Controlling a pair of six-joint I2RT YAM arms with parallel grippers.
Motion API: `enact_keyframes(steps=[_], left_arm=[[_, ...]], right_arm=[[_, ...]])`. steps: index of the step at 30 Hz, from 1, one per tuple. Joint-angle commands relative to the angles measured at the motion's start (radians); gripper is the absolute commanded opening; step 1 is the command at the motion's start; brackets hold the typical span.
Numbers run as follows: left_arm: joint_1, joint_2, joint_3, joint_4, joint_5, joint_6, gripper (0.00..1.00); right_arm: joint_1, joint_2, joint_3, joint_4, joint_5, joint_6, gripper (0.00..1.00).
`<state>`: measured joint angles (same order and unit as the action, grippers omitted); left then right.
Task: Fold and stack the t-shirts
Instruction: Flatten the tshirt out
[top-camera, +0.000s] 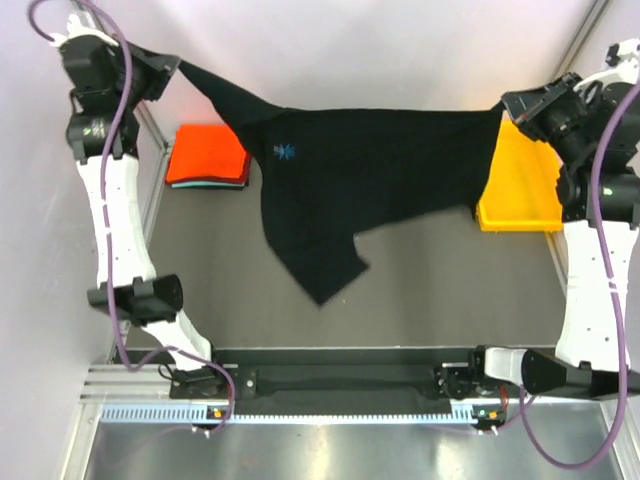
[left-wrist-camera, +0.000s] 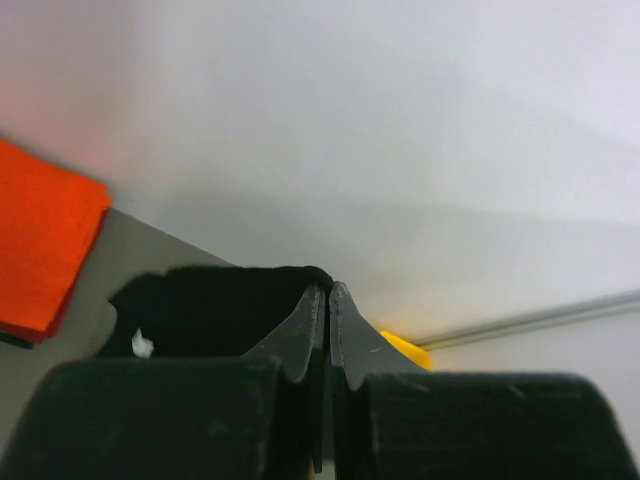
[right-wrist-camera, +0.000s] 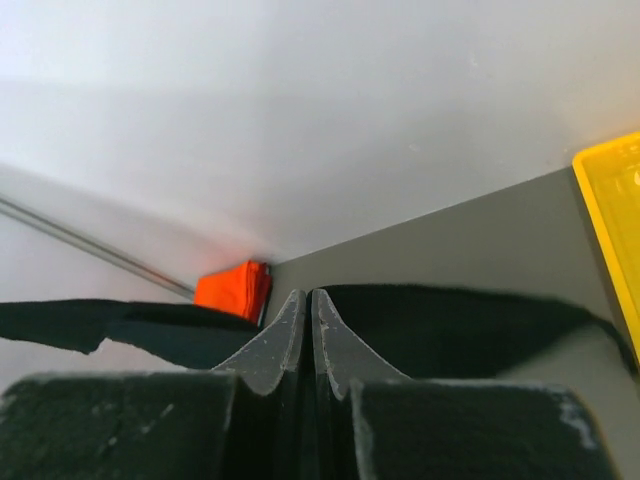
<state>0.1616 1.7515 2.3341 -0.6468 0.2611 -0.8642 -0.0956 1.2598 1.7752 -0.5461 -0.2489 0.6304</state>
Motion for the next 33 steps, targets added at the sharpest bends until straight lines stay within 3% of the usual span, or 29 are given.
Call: enact_keyframes(steps=[1,9,15,19,25,28,33], left_arm=[[-0.01,-0.277,-0.05,0.11,-0.008,0.028,0.0],[-0.011,-0.718,-0.268,-0.037,-0.086,0.082,0.0],[-0.043,-0.881,-0.122,-0.108,-0.376,0.051,0.0],[-0.083,-0.911,-0.029,-0.093,-0.439,0.044,0.0],[-0.143,-0.88,-0.067,0.034,-0.462,0.063,0.0],[-0.158,-0.79,-0.102,0.102,-0.427,0.085,0.0],[-0.158,-0.606,-0.241,0.246,-0.335,0.146,0.0]], right_arm=[[-0.001,-0.126,0.027,-0.037,0.014,-0.032,0.0],[-0.001,-0.466,0.003,-0.291,0.08,-0.049,0.0],[-0.001,-0.631,0.041,-0.345,0.08,-0.058,0.0],[-0.001,-0.632,0.142,-0.406,0.074,-0.035,0.0],[0.0,-0.567,0.242,-0.355,0.066,0.023,0.0],[0.0,-0.536,0.141,-0.229,0.057,0.051,0.0],[-0.001,-0.458,-0.163,0.071,0.079,0.057,0.0]])
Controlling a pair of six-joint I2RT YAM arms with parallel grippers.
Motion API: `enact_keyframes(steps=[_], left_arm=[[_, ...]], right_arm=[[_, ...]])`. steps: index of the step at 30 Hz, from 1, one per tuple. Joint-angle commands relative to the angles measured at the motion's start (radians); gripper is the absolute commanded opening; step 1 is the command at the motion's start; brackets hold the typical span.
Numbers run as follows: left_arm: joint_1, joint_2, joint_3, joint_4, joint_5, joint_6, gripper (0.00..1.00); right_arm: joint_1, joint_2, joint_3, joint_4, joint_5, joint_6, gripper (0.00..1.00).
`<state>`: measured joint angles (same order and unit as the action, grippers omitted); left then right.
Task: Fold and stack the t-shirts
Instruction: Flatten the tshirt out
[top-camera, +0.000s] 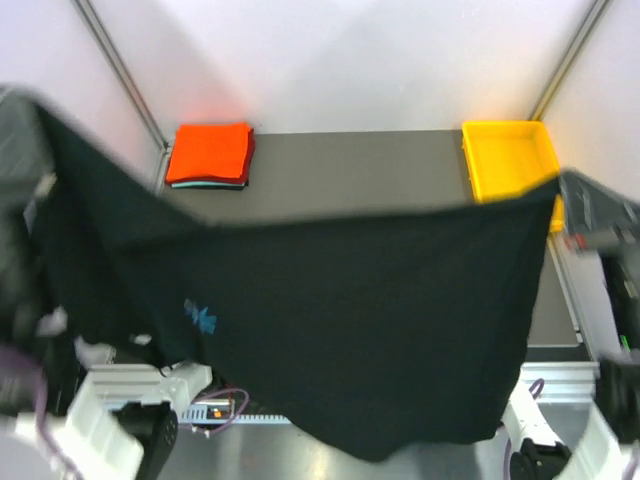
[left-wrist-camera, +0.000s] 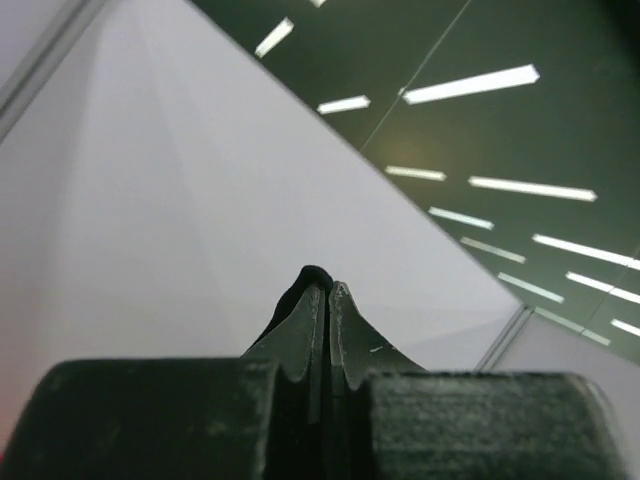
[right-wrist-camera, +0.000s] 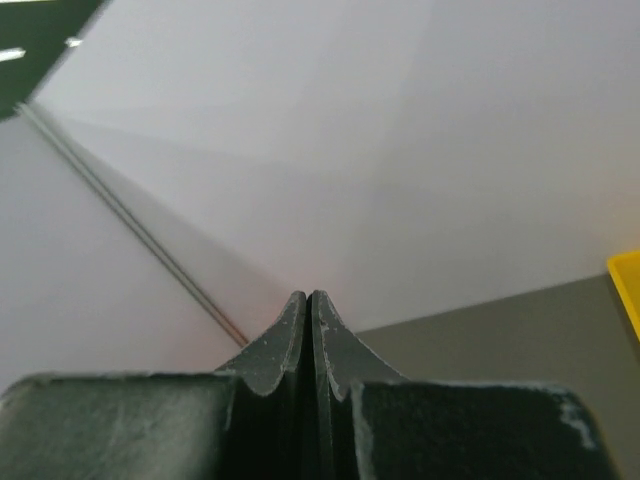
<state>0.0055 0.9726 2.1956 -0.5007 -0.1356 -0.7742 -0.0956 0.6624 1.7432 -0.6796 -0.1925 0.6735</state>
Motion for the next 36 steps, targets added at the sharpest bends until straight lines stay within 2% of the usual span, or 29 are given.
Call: enact_keyframes(steps=[1,4,7,8,9,11,12,16,21,26,31,36], left_arm=[[-0.001,0.195,-0.132,0.149,0.07,0.065,0.0],[-0.002,0.268,-0.264,0.229,0.094,0.098,0.0],[-0.002,0.33,-0.474,0.381,0.129,0.11,0.0],[-0.002,0.372,-0.509,0.454,0.129,0.112,0.0],[-0.001,0.4,-0.537,0.476,0.129,0.121,0.0],[-0.001,0.505,-0.58,0.493,0.129,0.134,0.0],[0.001,0.547,-0.589,0.531,0.175,0.153,0.0],[0.007,0.756,-0.588,0.591,0.273,0.17,0.0],[0.01,1.009,-0.495,0.61,0.355,0.135,0.0],[0.013,1.147,-0.384,0.576,0.352,0.098,0.0],[0.021,1.163,-0.372,0.53,0.353,0.018,0.0],[0.024,1.069,-0.434,0.437,0.328,0.012,0.0]], right_arm=[[-0.001,0.154,-0.236,0.259,0.018,0.006,0.0],[-0.001,0.219,-0.47,0.501,0.01,-0.011,0.0],[-0.001,0.331,-0.636,0.73,-0.004,-0.017,0.0],[-0.001,0.37,-0.663,0.782,-0.01,-0.017,0.0],[-0.001,0.452,-0.683,0.878,-0.013,-0.018,0.0],[0.0,0.543,-0.712,0.957,-0.013,-0.017,0.0],[0.002,0.636,-0.715,1.032,-0.015,-0.017,0.0],[0.005,0.894,-0.645,1.155,-0.048,-0.015,0.0],[0.013,1.221,-0.453,1.177,-0.122,-0.008,0.0],[0.023,1.384,-0.254,1.131,-0.114,-0.022,0.0],[0.027,1.476,-0.157,1.079,-0.087,-0.029,0.0],[0.025,1.464,-0.143,0.993,-0.081,-0.075,0.0]])
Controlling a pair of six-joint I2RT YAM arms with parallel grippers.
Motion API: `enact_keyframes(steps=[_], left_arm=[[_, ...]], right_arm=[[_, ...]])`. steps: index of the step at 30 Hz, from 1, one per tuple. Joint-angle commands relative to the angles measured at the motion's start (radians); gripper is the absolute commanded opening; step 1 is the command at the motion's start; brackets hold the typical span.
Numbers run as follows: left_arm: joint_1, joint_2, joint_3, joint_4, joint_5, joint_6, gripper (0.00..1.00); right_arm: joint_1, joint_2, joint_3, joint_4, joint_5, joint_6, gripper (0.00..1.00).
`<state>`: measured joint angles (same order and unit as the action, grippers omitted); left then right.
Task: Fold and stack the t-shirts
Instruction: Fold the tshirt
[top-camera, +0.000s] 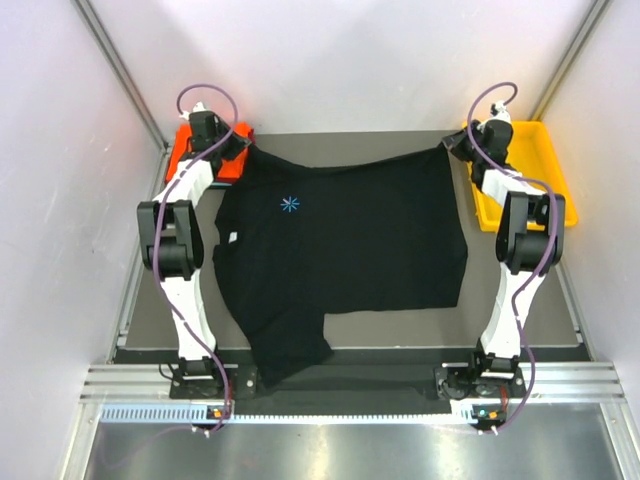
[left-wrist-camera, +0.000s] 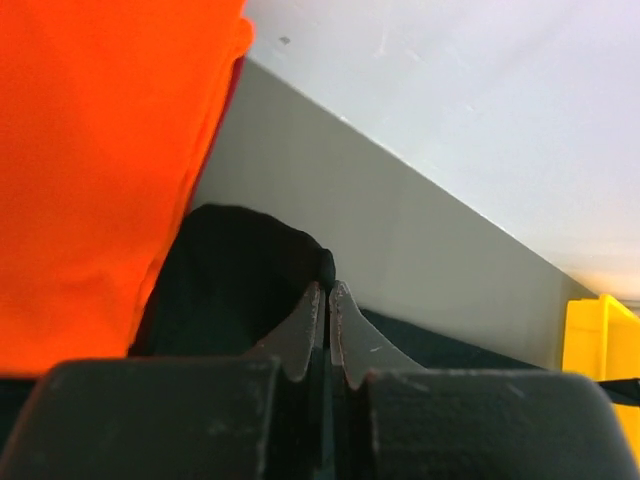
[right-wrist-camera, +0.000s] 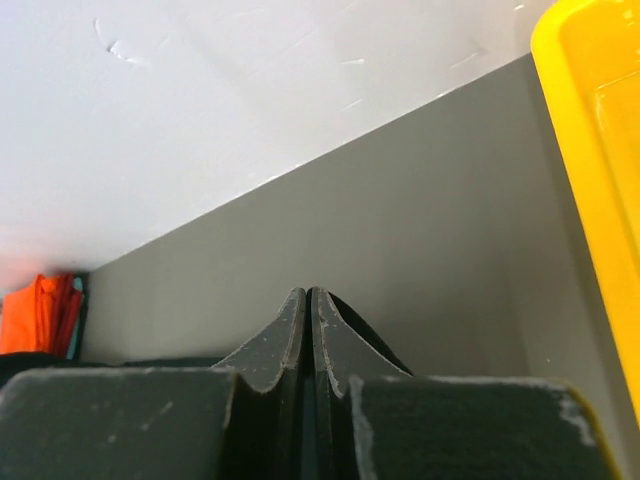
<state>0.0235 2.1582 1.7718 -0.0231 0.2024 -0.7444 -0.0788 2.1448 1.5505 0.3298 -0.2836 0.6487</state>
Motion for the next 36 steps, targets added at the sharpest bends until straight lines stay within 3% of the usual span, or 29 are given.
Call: enact_keyframes(steps=[1,11,18,25,36], left_arm=[[0.006,-0.138,-0.037,-0.058,-0.039,-0.01,0.0],[0.007,-0.47,-0.336,-0.089,-0.097,-0.009,0.0],[0.006,-0.577,-0.442,-0.227,-0.124,-0.016,0.0],[0.006,-0.69,-0.638,-0.255,-0.129,-0.036,0.0],[0.003,-0.81,-0.752,-0.348,-0.135,-0.052,0.0]], right_arm=[[0.008,-0.029,0.034,-0.024,0.012,-0.061,0.0],[-0.006,-0.123,-0.079,-0.1,0.034,-0.122,0.0],[-0.004,-0.177,-0.147,-0.13,0.035,-0.155,0.0],[-0.006,-0.223,-0.236,-0.146,0.057,-0.196,0.0],[-0.006,-0.309,-0.358,-0.172,0.13,-0.202,0.0]])
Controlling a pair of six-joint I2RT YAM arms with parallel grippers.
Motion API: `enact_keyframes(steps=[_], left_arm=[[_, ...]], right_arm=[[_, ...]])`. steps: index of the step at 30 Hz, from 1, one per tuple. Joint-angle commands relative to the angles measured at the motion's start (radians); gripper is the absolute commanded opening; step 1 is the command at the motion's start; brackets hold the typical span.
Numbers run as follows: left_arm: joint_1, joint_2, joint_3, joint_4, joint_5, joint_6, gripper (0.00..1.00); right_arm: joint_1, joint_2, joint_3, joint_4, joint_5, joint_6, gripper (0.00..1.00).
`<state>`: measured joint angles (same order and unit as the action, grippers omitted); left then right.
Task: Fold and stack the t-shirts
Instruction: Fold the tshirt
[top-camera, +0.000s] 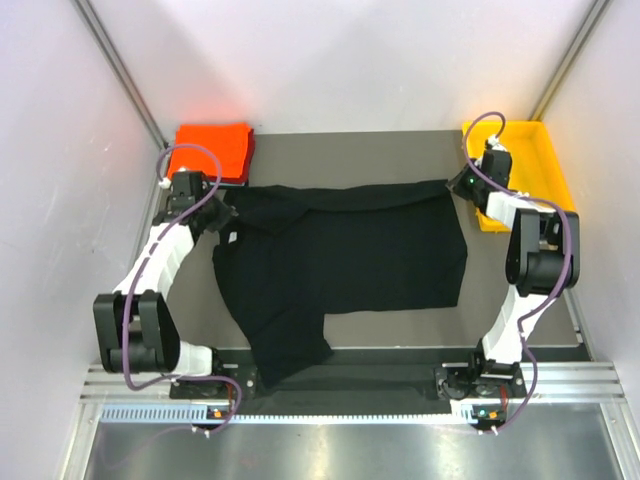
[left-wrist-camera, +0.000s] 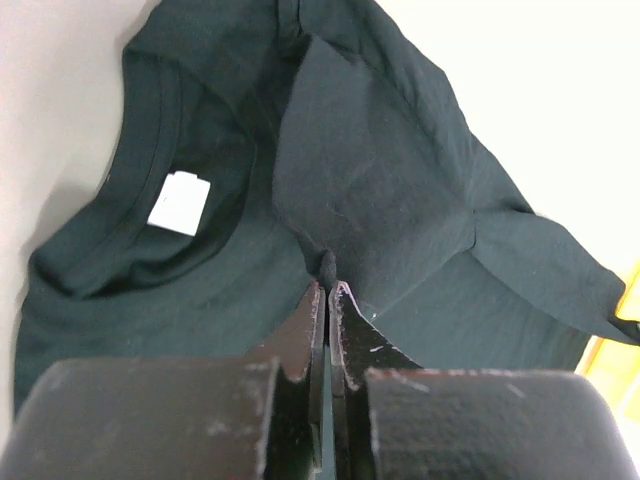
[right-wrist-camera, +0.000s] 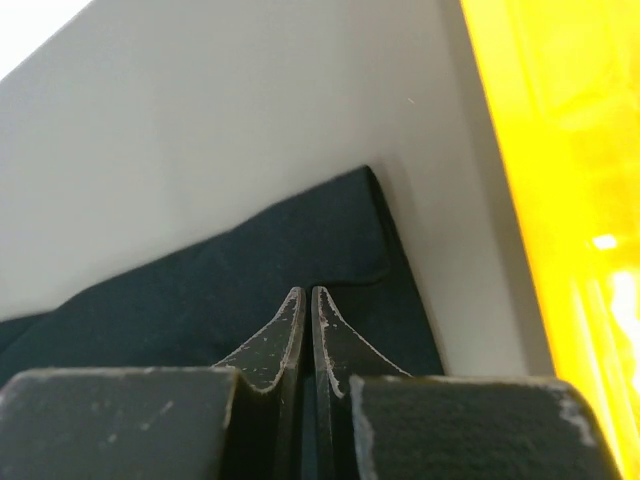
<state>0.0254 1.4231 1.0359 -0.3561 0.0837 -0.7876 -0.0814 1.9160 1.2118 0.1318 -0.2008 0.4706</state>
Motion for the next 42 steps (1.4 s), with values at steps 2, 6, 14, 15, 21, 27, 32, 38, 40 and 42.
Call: enact_keyframes(steps=[2,6,14,15,21,27,32,38,40,42], left_arm=[[0.001,-0.091,-0.011,-0.043,-0.015,-0.007,0.0],[0.002,-0.099,-0.002,-0.081,-0.021,-0.004,0.0],[-0.001,-0.153,-0.149,-0.073,0.007,-0.039,0.0],[-0.002,-0.153,-0.167,-0.069,0.007,-0.042,0.0],[-0.007,-0.15,-0.241,-0.053,-0.016,-0.041,0.0],[-0.007,-0.142,-0.258,-0.063,-0.038,-0.029,0.0],[-0.01,-0.154,-0.283,-0.063,-0.035,-0.038,0.0],[-0.022,-0.167,-0.316,-0.053,-0.05,-0.052,0.0],[-0.054,-0.164,-0.33,-0.05,-0.053,-0.059,0.0],[-0.055,-0.164,-0.339,-0.05,-0.055,-0.062,0.0]], right_arm=[[-0.003,-0.089,-0.032,0.025,0.041,-0.026,0.0],[-0.001,-0.094,-0.035,0.015,0.047,-0.03,0.0],[-0.003,-0.117,-0.073,-0.012,0.07,-0.044,0.0],[-0.003,-0.115,-0.08,-0.012,0.066,-0.046,0.0],[-0.001,-0.083,-0.072,-0.067,0.078,-0.064,0.0],[-0.001,-0.051,-0.054,-0.095,0.084,-0.073,0.0],[0.005,-0.046,-0.06,-0.095,0.084,-0.066,0.0],[0.011,-0.041,-0.06,-0.104,0.098,-0.061,0.0],[0.009,-0.043,-0.063,-0.11,0.115,-0.056,0.03],[0.011,-0.043,-0.057,-0.118,0.127,-0.058,0.03]])
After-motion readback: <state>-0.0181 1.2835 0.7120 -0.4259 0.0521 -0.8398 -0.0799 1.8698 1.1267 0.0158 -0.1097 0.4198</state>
